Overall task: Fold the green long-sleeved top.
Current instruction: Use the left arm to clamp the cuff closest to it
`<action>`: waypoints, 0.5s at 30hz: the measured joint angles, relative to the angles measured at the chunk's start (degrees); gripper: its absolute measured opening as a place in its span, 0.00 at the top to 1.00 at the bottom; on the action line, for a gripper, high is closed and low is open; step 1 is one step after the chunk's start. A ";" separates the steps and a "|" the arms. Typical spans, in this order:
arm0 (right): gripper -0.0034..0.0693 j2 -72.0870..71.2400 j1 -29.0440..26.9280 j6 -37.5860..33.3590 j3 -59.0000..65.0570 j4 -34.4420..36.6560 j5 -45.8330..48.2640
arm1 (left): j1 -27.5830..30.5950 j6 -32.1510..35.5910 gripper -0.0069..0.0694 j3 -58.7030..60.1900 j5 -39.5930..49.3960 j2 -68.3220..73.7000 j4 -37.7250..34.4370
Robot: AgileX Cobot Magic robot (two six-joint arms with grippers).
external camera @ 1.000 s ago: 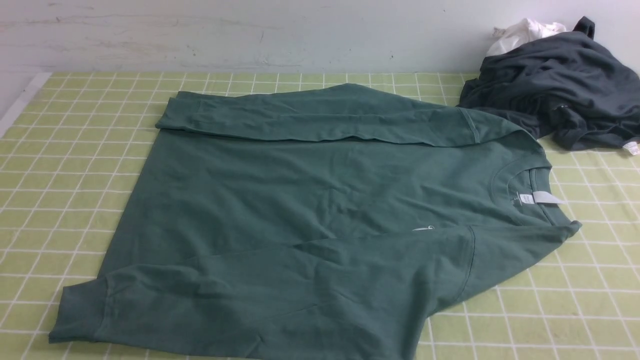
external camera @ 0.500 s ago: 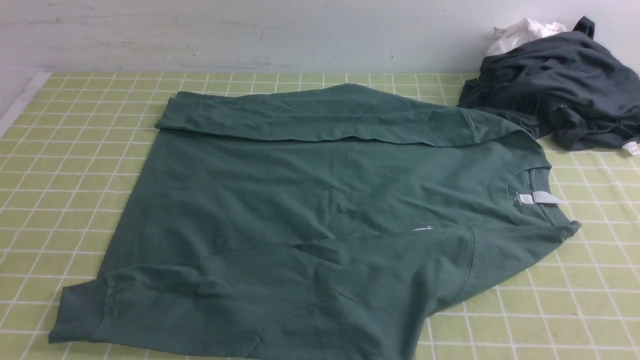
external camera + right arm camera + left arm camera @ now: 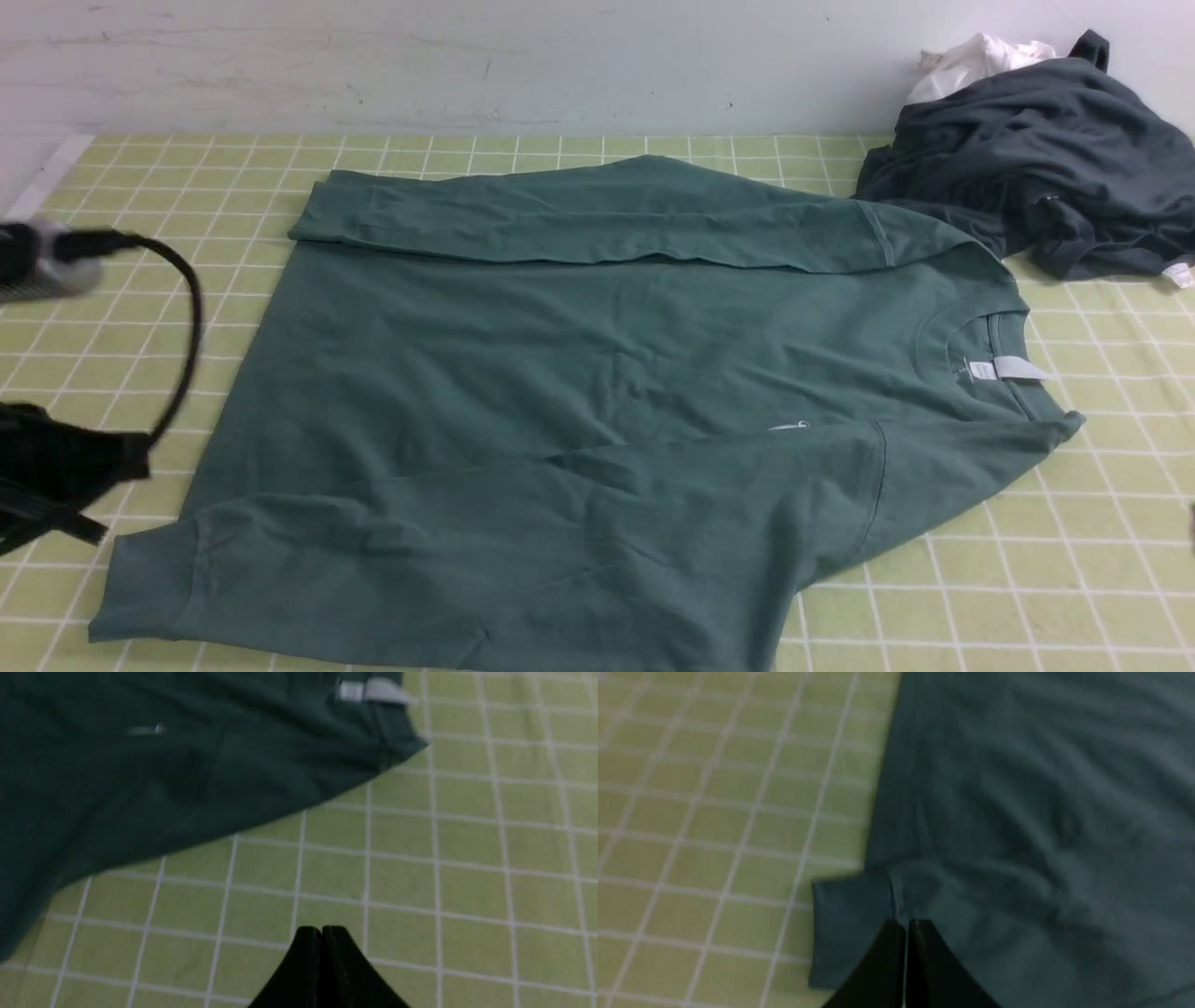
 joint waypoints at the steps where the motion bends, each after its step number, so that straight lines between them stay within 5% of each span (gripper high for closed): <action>1: 0.97 1.89 1.23 -3.16 0.05 1.84 0.90 | 0.52 0.40 0.90 0.00 0.62 2.77 -0.49; 6: 0.97 10.04 7.07 -15.14 0.11 11.44 -0.74 | 7.11 1.58 0.80 -1.09 0.97 12.61 -2.04; 15: 0.97 17.33 9.52 -26.88 0.11 23.39 -6.40 | 11.62 11.39 0.38 -7.06 -2.34 26.78 -7.94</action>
